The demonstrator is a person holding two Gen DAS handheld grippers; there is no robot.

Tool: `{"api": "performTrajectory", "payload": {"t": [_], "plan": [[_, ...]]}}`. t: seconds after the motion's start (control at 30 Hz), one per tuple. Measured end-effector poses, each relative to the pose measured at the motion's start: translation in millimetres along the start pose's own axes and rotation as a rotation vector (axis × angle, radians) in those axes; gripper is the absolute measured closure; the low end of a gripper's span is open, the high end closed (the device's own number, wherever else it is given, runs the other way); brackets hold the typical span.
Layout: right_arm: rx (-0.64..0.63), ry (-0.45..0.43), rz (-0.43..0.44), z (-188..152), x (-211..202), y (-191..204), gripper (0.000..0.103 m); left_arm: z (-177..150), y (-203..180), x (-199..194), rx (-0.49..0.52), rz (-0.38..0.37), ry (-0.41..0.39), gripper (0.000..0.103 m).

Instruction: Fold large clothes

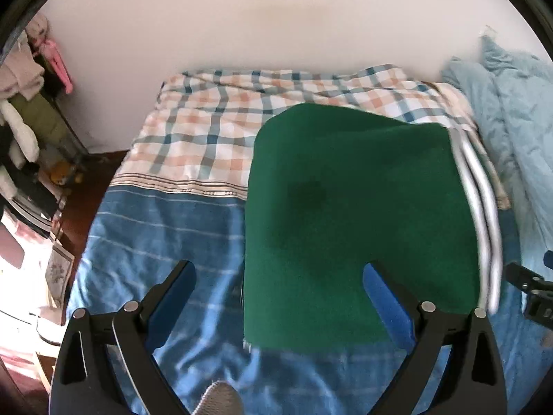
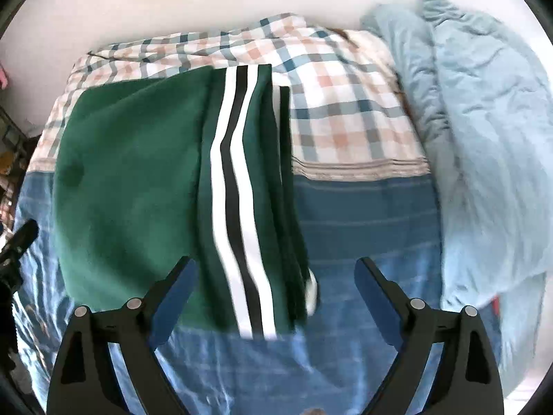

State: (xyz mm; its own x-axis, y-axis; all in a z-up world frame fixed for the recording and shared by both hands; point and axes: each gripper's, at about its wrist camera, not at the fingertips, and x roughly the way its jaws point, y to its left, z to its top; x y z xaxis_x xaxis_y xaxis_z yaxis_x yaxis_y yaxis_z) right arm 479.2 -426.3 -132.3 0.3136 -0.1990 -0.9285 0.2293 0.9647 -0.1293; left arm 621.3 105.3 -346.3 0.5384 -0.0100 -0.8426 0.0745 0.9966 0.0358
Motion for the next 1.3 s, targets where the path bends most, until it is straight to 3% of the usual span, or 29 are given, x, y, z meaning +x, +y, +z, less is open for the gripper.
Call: {"api": "performTrajectory", "payload": {"t": [0.3,0.57,0.77,1.07,1.3], "plan": [[0.035,-0.128,-0.043,-108.3,-167.2,-23.5,0.009,-47.2,-4.2,-144.7,-0.013,0.021,-0.067,0.004],[0.044,-0.245,-0.015,-178.0,-334.1,-49.9,0.009,-73.8,-2.6,-279.2,-0.069,0.004,-0.118,0.004],[0.034,-0.354,-0.011,-221.2,-442.5,-67.5,0.009,-87.0,-2.3,-375.1,-0.085,-0.015,-0.202,0.004],[0.030,-0.470,0.003,-266.9,-543.5,-86.4,0.009,-110.2,2.8,-454.4,-0.078,-0.006,-0.288,0.004],[0.012,-0.525,0.000,-289.4,-580.1,-91.7,0.006,-128.4,2.7,-484.0,-0.080,0.003,-0.312,0.004]]}}
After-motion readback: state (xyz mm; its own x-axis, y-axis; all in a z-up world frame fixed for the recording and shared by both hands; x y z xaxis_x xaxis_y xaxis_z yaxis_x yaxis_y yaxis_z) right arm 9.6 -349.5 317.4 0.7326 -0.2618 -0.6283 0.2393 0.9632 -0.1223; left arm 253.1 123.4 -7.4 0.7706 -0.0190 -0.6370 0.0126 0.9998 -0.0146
